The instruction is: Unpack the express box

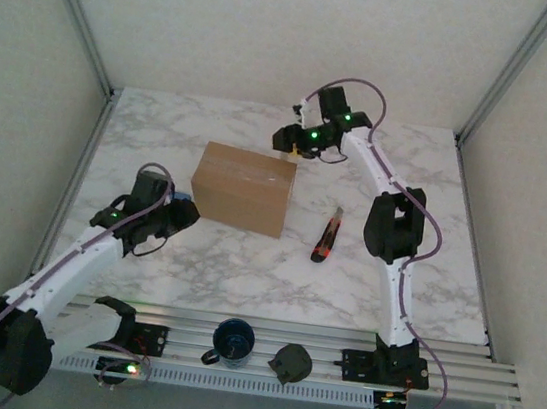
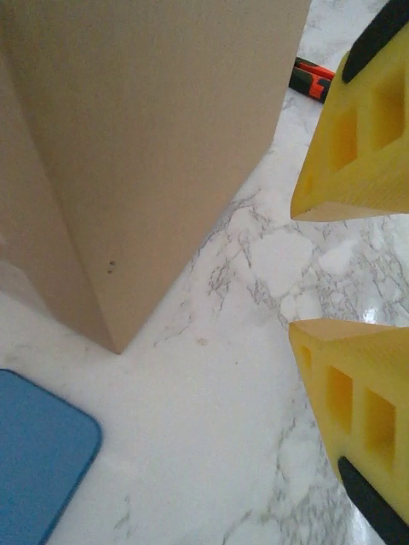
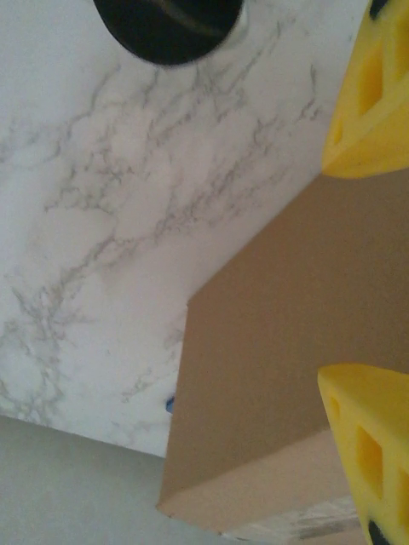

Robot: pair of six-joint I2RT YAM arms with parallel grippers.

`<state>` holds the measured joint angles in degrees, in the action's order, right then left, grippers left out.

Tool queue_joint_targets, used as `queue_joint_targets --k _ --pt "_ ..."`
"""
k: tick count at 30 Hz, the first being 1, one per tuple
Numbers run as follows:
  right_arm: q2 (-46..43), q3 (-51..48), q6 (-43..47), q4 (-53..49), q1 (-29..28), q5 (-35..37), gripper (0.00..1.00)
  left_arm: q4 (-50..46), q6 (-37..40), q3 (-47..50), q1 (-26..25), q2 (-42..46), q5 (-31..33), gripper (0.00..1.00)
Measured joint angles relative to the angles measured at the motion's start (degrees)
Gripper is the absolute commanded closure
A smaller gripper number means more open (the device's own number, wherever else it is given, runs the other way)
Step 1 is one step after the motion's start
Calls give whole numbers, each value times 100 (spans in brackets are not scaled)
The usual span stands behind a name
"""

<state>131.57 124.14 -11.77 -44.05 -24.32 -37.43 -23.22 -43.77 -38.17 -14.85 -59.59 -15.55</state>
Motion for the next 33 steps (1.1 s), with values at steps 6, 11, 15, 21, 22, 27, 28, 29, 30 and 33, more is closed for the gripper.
queue_joint_targets --k 6,11,15,21,22,27,28,29,30,33 --pt "-647 -1279 -192 551 -144 -192 45 857 -109 13 -24 -833 -22 66" --pt "-1346 -2468 -562 1248 -92 -129 46 1084 -13 -389 -17 -1587 184 67" --pt "-1969 -3418 -905 1696 -114 -48 46 1099 157 -739 4 -1965 505 67" --pt "-2756 -4367 -1318 1926 -404 352 43 1123 380 -1097 39 -2343 774 69" --pt "-2824 -4385 -1338 1871 -455 511 43 1130 420 -1128 39 -2374 791 69" --pt "-2896 -3814 -1198 946 -654 1757 32 1001 544 -1370 11 -2400 817 68" --pt "-2894 -3556 -1130 699 -721 2057 28 911 566 -1478 0 -2380 883 64" --pt "-2894 -3263 -1064 472 -807 2337 25 804 595 -1567 -9 -2330 966 58" --pt "-2894 -3016 -1021 308 -894 2542 24 667 614 -1655 -9 -2247 1049 53" --pt "-2894 -2330 -922 -81 -1257 3045 21 238 632 -1910 -7 -1812 1224 39"
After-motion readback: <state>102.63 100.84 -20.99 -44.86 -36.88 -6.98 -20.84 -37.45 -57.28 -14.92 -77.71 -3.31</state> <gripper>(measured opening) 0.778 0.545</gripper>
